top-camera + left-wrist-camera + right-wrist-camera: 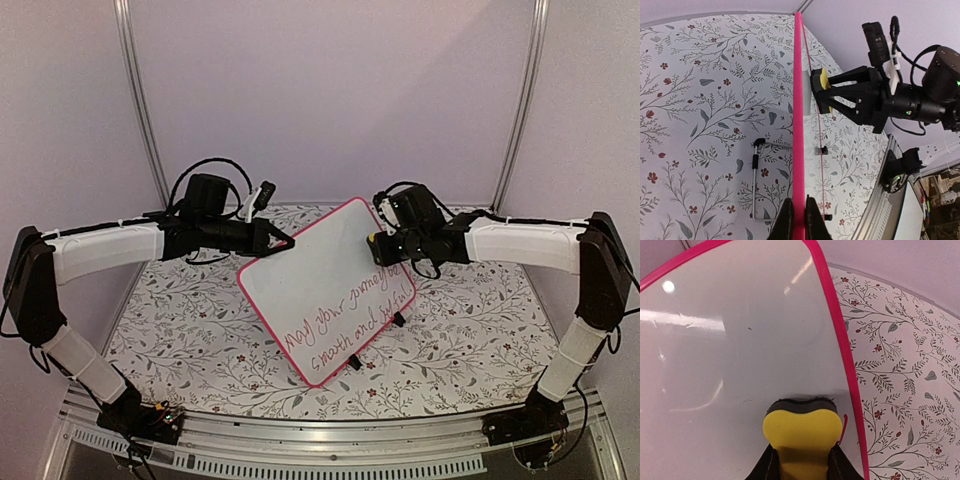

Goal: Erase the whiteboard
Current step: Erase the whiteboard at the center of the board.

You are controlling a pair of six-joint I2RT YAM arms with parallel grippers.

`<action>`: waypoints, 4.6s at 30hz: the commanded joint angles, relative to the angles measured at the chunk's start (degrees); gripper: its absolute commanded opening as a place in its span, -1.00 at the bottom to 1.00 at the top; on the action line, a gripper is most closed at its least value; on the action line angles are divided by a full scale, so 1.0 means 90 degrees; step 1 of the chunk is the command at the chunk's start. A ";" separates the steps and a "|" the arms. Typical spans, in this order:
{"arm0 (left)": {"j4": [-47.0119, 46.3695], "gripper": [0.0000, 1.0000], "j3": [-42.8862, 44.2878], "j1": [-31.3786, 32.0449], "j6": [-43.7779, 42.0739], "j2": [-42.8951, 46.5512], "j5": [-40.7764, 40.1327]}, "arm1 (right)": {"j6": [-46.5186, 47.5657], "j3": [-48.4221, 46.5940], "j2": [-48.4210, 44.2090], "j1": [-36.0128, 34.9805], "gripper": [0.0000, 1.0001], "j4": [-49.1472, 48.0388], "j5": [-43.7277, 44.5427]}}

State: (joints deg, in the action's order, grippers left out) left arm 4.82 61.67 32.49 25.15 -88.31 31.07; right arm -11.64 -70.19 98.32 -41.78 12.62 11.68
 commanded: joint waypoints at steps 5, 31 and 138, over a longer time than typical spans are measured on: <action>0.0296 -1.00 -0.0065 0.0228 -0.0646 -0.0323 -0.0065 | 0.0110 -0.0025 0.0301 0.0071 -0.44 -0.0055 -0.0185; 0.0297 -1.00 -0.0055 0.0233 -0.0647 -0.0324 -0.0064 | -0.0159 0.1056 -0.0075 0.0062 -0.43 -0.0299 -0.0229; 0.0335 -1.00 -0.0065 0.0300 -0.0685 -0.0109 -0.0189 | 0.0091 -0.0568 0.0301 0.1011 -0.39 0.1666 -0.2018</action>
State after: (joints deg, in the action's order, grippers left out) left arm 4.19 61.89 33.39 25.12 -88.62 30.96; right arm -10.11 -69.41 98.13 -33.50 26.72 -5.15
